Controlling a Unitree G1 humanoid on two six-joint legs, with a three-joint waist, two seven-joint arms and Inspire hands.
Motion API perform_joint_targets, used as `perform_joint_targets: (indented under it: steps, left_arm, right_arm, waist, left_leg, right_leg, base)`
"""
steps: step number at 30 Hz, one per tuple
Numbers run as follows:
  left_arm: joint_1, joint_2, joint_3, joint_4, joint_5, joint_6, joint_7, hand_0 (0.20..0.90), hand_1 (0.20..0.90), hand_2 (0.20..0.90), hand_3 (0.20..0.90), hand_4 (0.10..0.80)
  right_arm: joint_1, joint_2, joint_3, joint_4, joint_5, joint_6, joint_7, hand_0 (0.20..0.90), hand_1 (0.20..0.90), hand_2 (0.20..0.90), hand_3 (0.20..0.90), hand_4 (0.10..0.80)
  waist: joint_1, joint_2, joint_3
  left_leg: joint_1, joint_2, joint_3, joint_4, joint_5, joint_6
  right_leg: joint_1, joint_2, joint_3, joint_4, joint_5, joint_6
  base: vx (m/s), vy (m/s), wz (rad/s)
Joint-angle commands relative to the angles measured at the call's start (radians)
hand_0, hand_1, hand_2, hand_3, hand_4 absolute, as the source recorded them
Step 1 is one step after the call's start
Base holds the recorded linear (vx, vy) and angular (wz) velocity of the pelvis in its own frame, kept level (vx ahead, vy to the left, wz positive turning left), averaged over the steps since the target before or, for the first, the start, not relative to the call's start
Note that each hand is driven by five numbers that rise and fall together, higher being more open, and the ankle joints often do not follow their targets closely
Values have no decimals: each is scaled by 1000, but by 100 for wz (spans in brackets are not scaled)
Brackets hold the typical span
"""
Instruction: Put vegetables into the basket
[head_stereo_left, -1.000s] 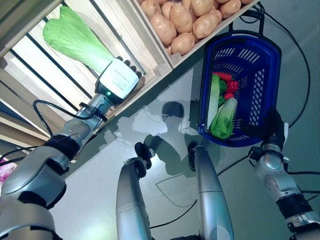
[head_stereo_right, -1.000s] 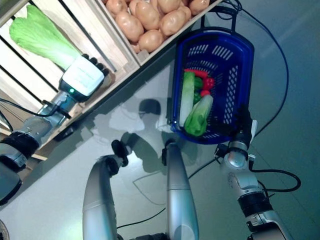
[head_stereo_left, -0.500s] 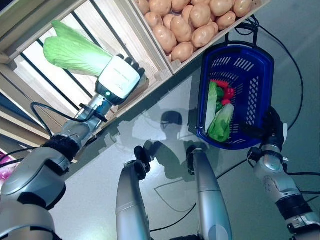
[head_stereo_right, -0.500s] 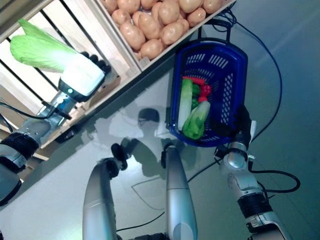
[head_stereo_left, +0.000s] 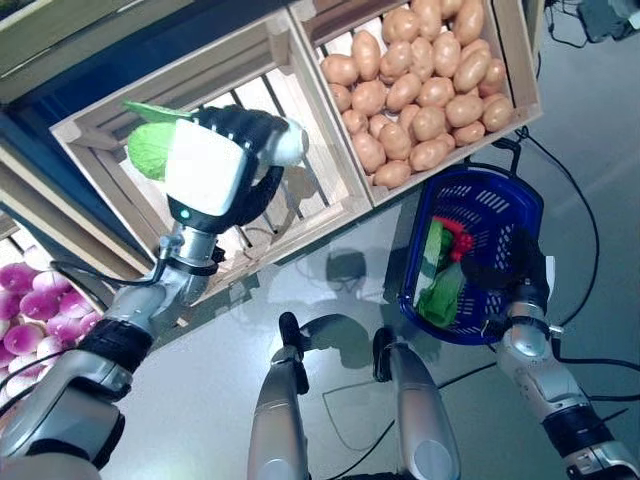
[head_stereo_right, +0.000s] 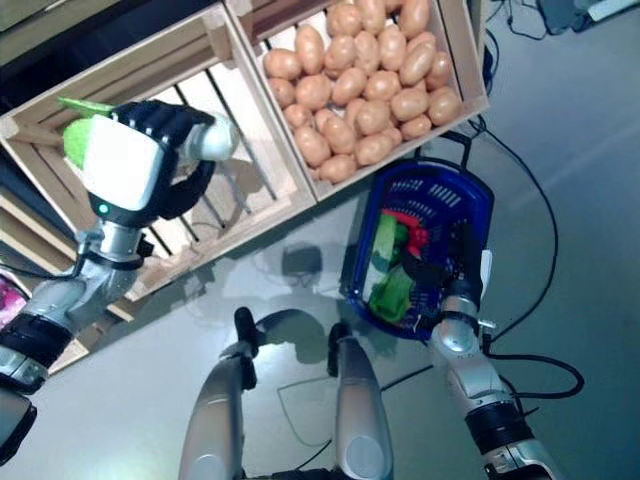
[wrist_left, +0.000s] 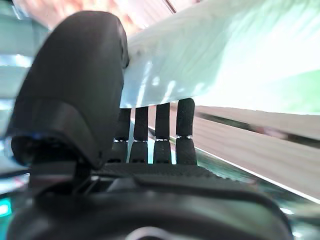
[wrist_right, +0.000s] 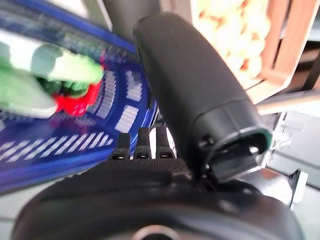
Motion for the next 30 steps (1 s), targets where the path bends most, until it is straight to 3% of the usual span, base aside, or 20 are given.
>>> perform_joint_targets:
  steps: [1, 8, 11, 14, 20, 30]
  left_arm:
    - [39, -102, 122, -190, -246, -180, -107, 300, 300, 300, 300, 400]
    - [241, -285, 227, -360, -820, -239, -549, 300, 300, 300, 300, 400]
    - [321, -347, 256, -395, -988, -224, -677, 300, 300, 300, 300, 400]
    - [369, -384, 290, -434, -1209, -157, -822, 300, 300, 300, 300, 400]
    - [377, -405, 276, -432, -1370, -76, -866, 300, 300, 300, 300, 400]
    - [344, -394, 234, -416, -1356, 0, -880, 300, 300, 300, 300, 400]
  right_arm:
    - [2, 26, -49, -70, -114, -81, 41, 900, 900, 900, 900, 800]
    - [71, 63, -82, -125, -162, -141, 161, 900, 900, 900, 900, 800]
    - [115, 72, -100, -176, -171, -177, 260, 900, 900, 900, 900, 800]
    - [136, 58, -118, -238, -130, -188, 398, 900, 900, 900, 900, 800]
    - [103, 18, -95, -298, -75, -184, 562, 900, 900, 900, 900, 800]
    - [4, -32, 9, -338, 116, 40, 795, 900, 900, 900, 900, 800]
  waist:
    - [29, -11, -160]
    - [70, -10, -280]
    - [82, -16, -334]
    - [91, -26, -387]
    - [98, -31, -425]
    - [104, -39, -460]
  left_leg:
    - [100, -47, 8, 1, -152, 18]
    - [279, -58, 0, -209, -95, 16]
    - [343, -53, 3, -293, -73, 16]
    - [379, -52, 6, -310, -77, 15]
    - [417, -47, 16, -315, -94, 16]
    - [466, -45, 9, -315, -120, 20]
  right_leg:
    - [148, -16, 2, -348, 215, 37]
    - [342, -22, -50, -542, 272, 63]
    - [404, -28, -74, -607, 301, 78]
    - [443, -32, -87, -653, 322, 86]
    - [480, -31, -90, -674, 326, 87]
    - [521, -27, -77, -687, 319, 87]
  base:
    - [81, -4, 13]
    - [151, -6, 13]
    - [158, -49, 13]
    - [103, -55, 17]
    - [49, -28, 13]
    - [13, -6, 1]
